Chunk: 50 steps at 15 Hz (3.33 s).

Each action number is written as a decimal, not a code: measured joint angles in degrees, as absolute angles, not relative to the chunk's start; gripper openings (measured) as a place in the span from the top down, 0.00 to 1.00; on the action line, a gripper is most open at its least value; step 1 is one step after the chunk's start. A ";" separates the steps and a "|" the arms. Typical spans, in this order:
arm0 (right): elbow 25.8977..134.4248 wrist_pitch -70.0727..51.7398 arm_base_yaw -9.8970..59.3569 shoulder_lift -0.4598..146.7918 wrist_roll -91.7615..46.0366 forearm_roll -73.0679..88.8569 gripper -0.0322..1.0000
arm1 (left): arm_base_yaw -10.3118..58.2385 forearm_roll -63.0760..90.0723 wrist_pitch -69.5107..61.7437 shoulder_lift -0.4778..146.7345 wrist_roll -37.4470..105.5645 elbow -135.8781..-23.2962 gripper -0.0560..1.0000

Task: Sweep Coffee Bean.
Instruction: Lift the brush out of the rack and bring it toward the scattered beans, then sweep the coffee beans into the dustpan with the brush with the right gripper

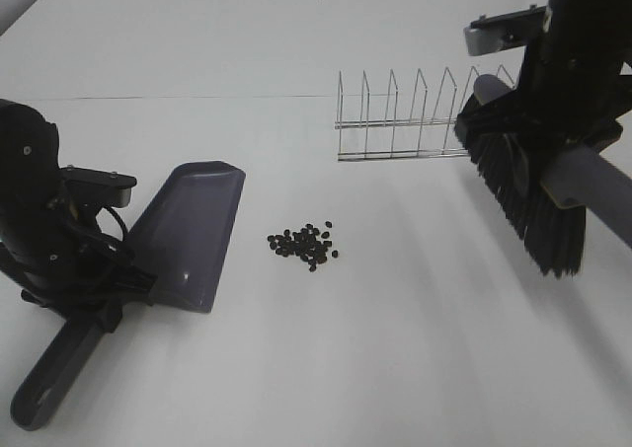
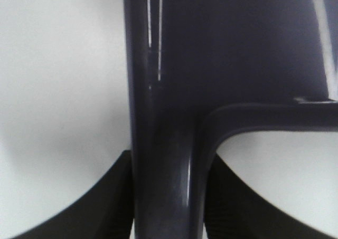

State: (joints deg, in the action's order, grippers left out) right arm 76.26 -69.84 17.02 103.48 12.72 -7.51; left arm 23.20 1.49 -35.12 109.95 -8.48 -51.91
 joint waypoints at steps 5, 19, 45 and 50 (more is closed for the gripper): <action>75.40 -64.74 21.43 110.07 21.72 -17.36 0.69 | 25.90 -1.15 -33.52 109.95 -8.48 -51.91 0.65; 75.69 -55.12 28.82 118.77 31.05 -14.44 0.69 | 25.90 -2.75 -30.88 109.95 -6.99 -51.91 0.65; 111.84 -69.73 38.73 131.49 23.49 -7.28 0.69 | 25.90 -2.75 -30.77 110.07 -6.99 -51.91 0.65; 106.46 -69.73 36.78 128.86 21.60 -13.69 0.69 | 25.90 -2.75 -30.77 110.07 -6.99 -51.91 0.65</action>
State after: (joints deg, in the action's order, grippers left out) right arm 106.46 -69.73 36.78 128.86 21.60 -13.69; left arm 25.90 -2.75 -30.77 110.07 -6.99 -51.91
